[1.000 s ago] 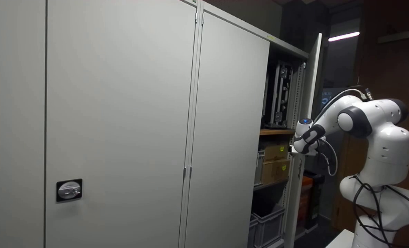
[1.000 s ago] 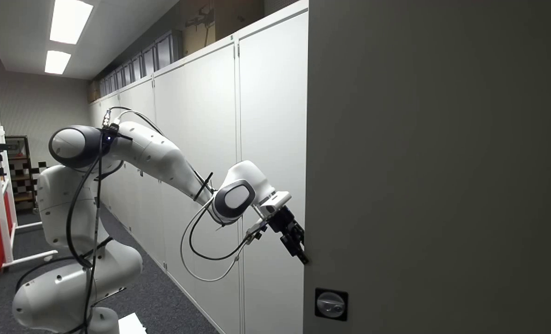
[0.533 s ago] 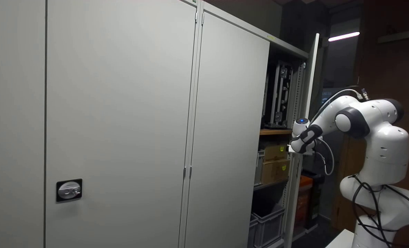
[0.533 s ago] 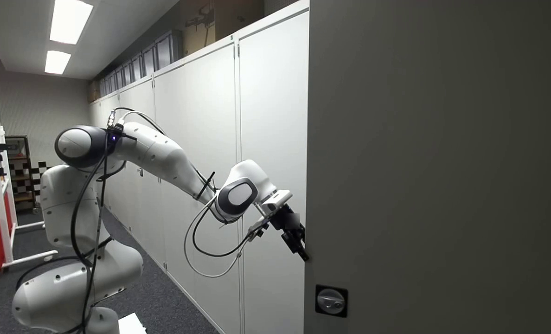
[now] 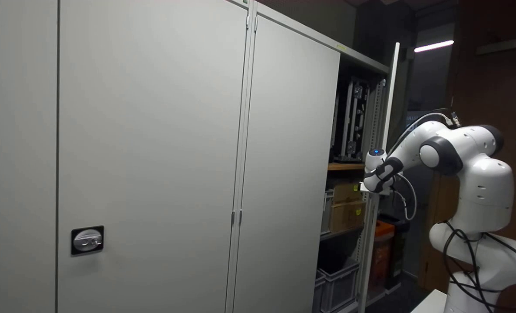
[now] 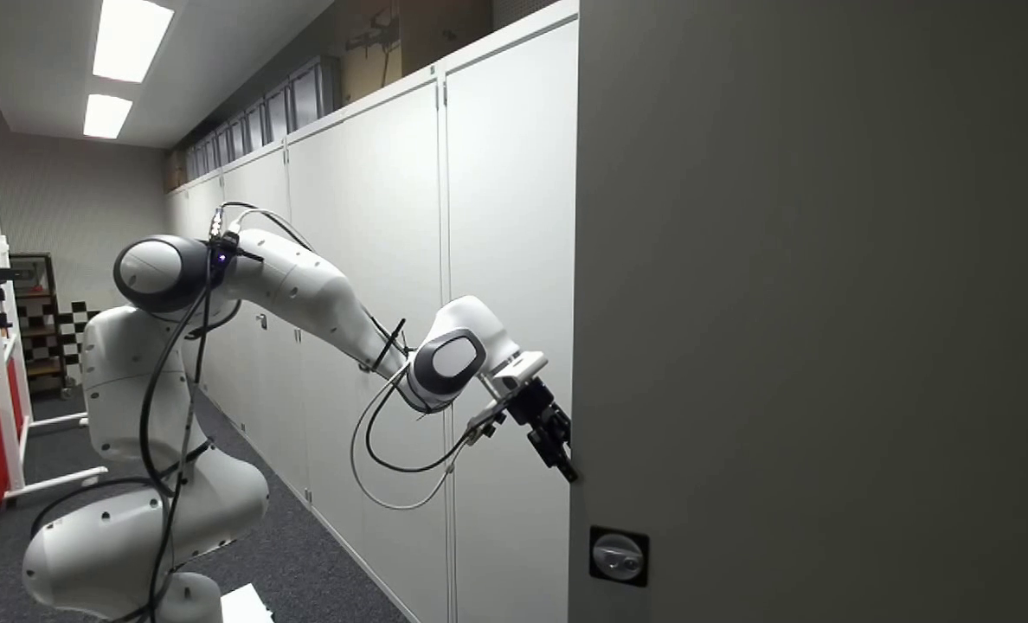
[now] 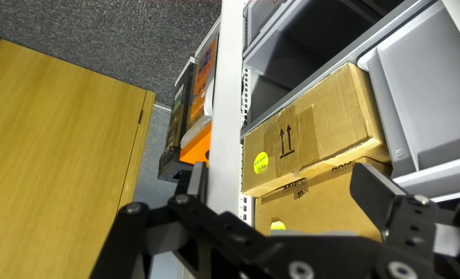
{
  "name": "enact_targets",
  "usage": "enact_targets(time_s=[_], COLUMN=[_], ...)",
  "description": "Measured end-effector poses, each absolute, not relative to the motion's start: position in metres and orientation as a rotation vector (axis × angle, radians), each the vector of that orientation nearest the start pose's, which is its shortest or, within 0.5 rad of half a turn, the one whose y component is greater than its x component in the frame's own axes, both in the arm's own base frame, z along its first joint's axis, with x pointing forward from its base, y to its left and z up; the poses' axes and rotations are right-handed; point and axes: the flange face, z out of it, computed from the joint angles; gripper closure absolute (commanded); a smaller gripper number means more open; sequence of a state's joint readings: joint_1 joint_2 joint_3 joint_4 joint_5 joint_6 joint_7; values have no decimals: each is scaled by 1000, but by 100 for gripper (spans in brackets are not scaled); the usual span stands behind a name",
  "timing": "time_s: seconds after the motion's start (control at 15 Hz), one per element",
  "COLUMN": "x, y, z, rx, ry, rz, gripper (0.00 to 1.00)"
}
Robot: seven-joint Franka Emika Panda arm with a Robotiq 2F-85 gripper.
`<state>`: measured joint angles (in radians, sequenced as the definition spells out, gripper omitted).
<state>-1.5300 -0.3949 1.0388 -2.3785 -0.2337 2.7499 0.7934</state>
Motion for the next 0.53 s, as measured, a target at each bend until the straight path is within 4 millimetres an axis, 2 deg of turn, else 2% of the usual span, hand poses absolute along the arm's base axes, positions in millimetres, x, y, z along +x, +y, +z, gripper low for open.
enact_targets(time_s=[0.53], x=[486], y=[-201], z=[461], rx=[-2945], ry=[1672], rz=[-1045], gripper=[0])
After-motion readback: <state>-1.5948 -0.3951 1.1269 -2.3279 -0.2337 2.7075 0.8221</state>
